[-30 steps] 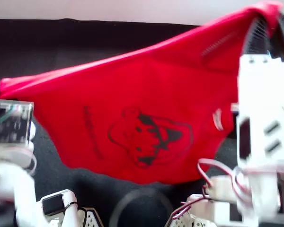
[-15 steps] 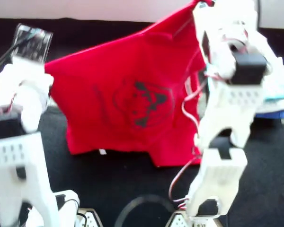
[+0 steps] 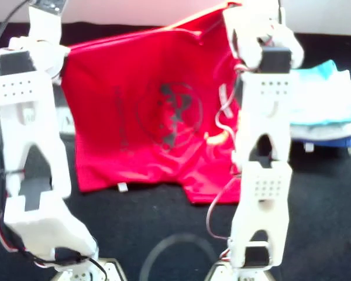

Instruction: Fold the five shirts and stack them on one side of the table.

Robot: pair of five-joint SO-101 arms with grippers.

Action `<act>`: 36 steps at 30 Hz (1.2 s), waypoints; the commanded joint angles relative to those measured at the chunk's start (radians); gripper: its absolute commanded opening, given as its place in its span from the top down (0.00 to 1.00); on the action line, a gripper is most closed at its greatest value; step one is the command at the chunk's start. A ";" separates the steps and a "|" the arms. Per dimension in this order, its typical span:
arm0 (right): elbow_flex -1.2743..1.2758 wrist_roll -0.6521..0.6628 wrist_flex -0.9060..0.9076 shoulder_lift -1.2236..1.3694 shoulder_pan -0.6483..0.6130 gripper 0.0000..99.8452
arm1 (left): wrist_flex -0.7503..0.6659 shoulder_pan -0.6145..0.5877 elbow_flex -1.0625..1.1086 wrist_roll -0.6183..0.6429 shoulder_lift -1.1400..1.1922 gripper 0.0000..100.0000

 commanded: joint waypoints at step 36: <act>-0.294 -0.006 0.418 0.352 -0.013 0.99 | 0.537 0.042 -0.757 -0.087 0.651 0.99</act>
